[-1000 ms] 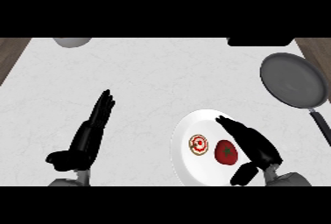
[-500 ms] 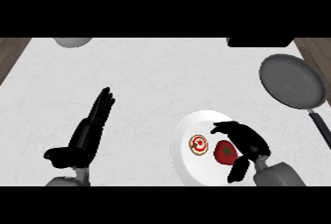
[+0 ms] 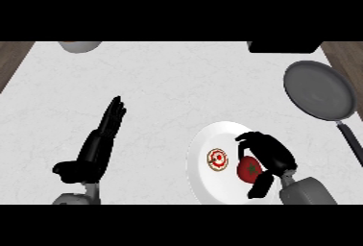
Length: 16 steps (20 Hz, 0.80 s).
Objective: Pick the tomato from the plate and place it in the pan
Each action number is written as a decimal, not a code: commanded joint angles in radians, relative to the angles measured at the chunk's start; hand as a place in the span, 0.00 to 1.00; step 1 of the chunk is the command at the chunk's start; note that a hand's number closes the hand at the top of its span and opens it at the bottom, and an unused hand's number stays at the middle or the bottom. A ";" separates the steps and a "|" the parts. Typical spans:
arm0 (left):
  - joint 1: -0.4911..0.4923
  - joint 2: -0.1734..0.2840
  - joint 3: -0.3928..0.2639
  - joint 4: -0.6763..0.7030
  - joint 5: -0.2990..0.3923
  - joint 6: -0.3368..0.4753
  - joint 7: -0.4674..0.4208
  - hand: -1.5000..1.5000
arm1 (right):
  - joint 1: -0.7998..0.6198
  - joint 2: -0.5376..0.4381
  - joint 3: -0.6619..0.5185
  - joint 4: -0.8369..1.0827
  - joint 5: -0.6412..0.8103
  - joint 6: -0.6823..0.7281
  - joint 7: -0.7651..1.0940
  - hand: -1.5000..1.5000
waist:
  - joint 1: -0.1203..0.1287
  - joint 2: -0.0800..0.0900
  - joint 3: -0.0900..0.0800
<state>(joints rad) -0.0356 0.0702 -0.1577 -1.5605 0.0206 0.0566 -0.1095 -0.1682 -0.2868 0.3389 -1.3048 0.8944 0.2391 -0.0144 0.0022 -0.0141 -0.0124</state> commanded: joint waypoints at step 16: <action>0.017 -0.012 -0.009 -0.062 -0.002 -0.013 0.049 0.50 | -0.289 0.188 -0.201 0.002 0.273 -0.326 0.517 1.00 | 0.011 0.013 0.012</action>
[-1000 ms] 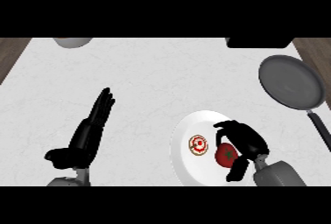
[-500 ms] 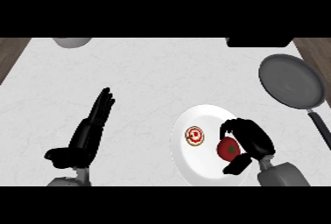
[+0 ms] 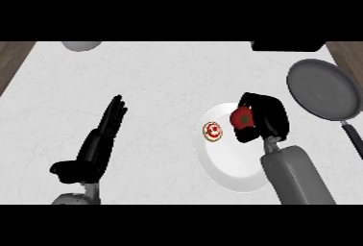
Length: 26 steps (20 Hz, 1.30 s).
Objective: Pick the tomato from the plate and place it in the pan
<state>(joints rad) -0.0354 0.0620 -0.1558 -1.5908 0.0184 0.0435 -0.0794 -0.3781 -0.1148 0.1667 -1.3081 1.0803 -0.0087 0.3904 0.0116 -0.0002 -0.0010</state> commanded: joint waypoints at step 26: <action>0.028 -0.019 -0.012 -0.026 -0.030 -0.010 -0.021 0.50 | -0.226 -0.237 -0.500 0.454 -0.103 -0.637 -0.216 1.00 | 0.018 0.010 0.003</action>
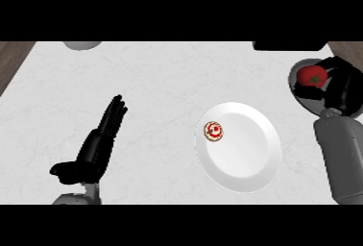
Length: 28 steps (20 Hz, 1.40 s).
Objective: Pick the tomato from the plate and place it in the pan
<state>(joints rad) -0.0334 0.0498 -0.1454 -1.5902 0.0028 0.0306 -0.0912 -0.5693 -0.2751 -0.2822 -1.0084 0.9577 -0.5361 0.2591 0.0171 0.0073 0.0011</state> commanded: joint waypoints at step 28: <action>-0.028 -0.031 -0.049 0.020 -0.030 -0.018 -0.023 0.50 | -0.263 -0.322 -0.320 0.810 -0.296 0.140 -0.484 0.00 | 0.078 0.034 0.009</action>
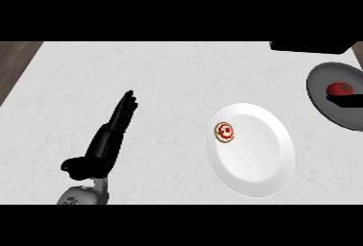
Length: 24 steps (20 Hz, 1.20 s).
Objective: Pick the tomato from the plate and place it in the pan
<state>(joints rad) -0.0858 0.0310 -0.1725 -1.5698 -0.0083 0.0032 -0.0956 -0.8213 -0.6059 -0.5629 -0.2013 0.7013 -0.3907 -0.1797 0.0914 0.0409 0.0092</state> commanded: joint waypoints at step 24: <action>0.090 0.012 0.017 -0.007 -0.018 0.008 -0.052 0.50 | 0.253 -0.066 -0.279 -0.001 -0.387 0.575 -0.566 0.00 | -0.070 -0.032 -0.006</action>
<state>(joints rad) -0.0254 0.0335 -0.1529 -1.5915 -0.0134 0.0206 -0.0981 -0.6268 -0.6996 -0.8549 -0.1952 0.3266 0.1283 -0.6620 0.0265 0.0123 0.0043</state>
